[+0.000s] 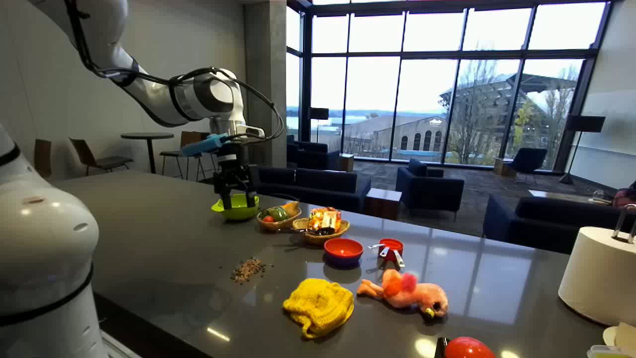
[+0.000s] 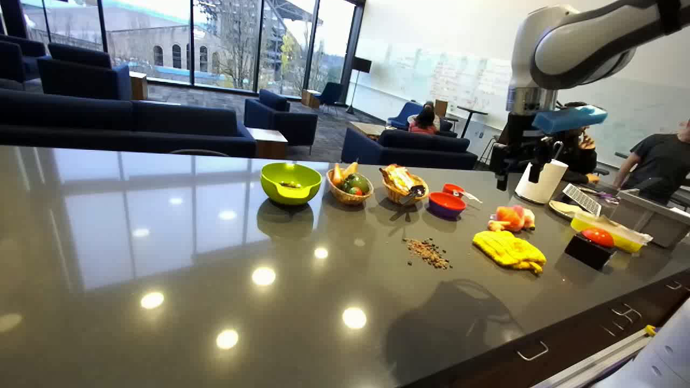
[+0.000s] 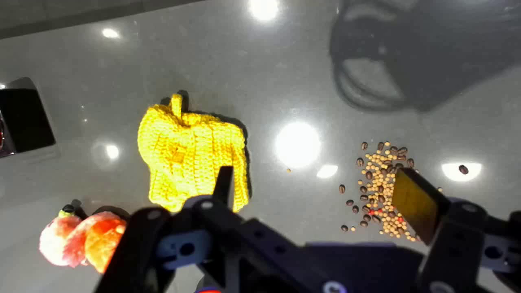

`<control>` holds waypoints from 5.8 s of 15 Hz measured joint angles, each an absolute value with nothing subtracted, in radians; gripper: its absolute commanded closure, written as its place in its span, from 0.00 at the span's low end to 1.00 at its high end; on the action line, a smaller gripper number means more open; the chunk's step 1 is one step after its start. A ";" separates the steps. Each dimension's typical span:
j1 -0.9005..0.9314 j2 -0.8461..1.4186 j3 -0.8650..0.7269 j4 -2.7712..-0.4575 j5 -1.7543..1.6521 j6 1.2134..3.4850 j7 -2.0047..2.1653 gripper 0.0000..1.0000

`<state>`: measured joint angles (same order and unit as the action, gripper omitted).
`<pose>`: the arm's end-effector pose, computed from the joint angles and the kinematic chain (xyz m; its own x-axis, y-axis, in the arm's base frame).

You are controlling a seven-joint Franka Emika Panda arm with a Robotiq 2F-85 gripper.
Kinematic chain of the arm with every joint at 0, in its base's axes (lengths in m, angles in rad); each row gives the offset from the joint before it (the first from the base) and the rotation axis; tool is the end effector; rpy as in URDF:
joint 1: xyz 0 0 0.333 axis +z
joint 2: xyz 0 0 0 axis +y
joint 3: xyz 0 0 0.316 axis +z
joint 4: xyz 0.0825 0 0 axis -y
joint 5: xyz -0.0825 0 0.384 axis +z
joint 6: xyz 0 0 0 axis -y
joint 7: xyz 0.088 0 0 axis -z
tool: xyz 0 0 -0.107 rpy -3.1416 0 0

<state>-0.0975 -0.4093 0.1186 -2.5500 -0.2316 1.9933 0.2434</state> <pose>0.3902 -0.0065 0.4002 0.9855 -0.1369 -0.1006 -0.1053 -0.9569 0.2708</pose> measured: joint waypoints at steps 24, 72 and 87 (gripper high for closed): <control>-0.084 -0.371 0.061 -2.555 -0.231 2.079 0.162 0.00; -0.292 0.360 -0.240 -2.368 -0.083 2.711 -0.207 0.00; -0.316 0.429 -0.205 -2.312 -0.076 2.759 -0.205 0.96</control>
